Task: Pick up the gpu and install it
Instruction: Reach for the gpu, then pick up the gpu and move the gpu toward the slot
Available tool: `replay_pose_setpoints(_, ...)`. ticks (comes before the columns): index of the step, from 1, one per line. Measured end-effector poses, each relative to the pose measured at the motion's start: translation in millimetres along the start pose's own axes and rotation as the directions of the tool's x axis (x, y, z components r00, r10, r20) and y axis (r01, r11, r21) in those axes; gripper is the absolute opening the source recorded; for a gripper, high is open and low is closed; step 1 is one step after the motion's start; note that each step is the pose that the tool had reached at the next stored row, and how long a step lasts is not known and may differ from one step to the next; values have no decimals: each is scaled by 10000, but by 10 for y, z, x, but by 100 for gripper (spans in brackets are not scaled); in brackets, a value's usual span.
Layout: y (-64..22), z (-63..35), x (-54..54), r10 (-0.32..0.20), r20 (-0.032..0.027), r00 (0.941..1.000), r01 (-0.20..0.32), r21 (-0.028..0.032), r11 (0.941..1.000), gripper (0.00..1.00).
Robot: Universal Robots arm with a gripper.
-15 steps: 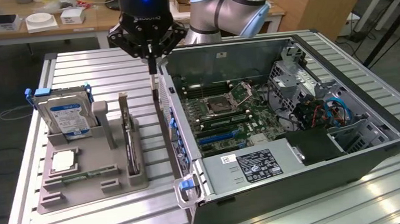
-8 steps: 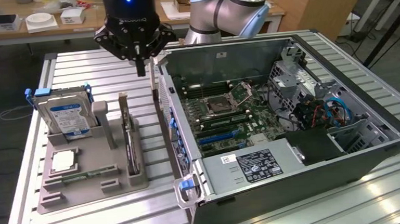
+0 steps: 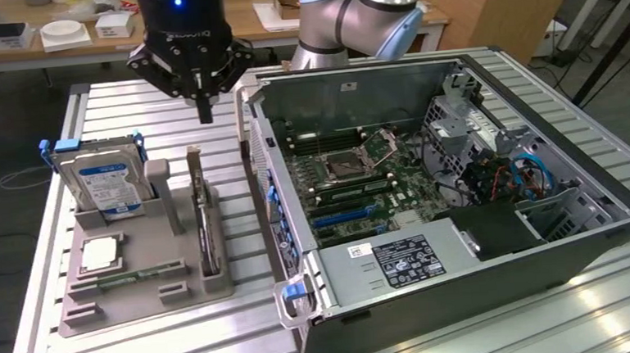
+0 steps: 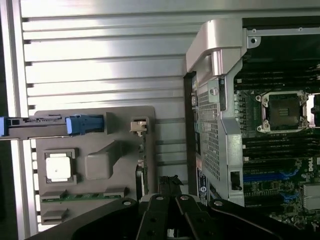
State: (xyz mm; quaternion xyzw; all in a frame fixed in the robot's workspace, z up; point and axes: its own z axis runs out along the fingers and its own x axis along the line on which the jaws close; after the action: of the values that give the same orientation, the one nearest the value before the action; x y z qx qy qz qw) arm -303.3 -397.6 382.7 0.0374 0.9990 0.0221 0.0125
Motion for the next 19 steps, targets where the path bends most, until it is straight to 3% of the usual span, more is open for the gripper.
replay_pose_setpoints(13,-22,8,290,1,0,10000,-1,0,10000,11)
replay_pose_setpoints(19,-24,8,307,0,0,10000,0,0,10000,11)
